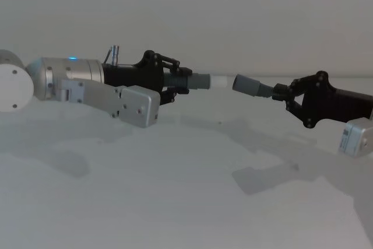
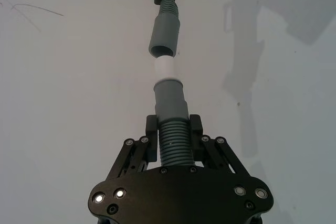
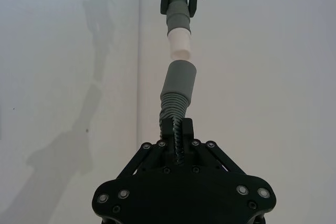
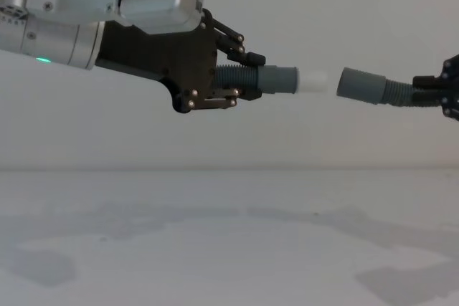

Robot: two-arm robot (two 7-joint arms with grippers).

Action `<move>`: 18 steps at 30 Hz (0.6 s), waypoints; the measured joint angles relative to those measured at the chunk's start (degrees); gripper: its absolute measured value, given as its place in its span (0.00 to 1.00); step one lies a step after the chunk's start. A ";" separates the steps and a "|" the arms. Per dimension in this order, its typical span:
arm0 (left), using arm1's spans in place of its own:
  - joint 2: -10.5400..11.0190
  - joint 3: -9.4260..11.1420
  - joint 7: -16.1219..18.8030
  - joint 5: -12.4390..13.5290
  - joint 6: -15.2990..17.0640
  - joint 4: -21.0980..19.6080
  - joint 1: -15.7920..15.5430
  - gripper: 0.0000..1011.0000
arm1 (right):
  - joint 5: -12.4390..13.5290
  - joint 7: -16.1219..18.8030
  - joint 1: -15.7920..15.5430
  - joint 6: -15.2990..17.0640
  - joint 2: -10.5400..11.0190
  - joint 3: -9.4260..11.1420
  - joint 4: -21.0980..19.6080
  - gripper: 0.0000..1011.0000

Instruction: Use both hands to pick up one end of the pipe from the table, align the ends, and insert them.

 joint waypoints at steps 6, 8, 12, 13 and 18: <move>0.00 0.00 0.00 0.00 0.00 0.00 0.00 0.33 | -0.67 -0.14 0.43 -0.13 0.17 -0.36 -0.24 0.07; 0.00 0.00 0.00 0.00 0.00 0.00 0.00 0.33 | -0.75 -0.16 0.50 -0.14 0.19 -0.46 -0.32 0.07; 0.00 0.00 0.00 0.00 0.01 0.00 0.00 0.33 | -0.87 -0.18 0.69 -0.09 0.27 -0.77 -0.61 0.07; 0.00 0.00 0.00 0.00 0.01 0.00 0.00 0.33 | -0.87 -0.18 0.72 -0.06 0.28 -0.82 -0.67 0.07; 0.00 0.00 0.00 0.00 0.01 0.00 0.00 0.33 | -0.87 -0.18 0.87 0.18 0.36 -1.14 -0.98 0.07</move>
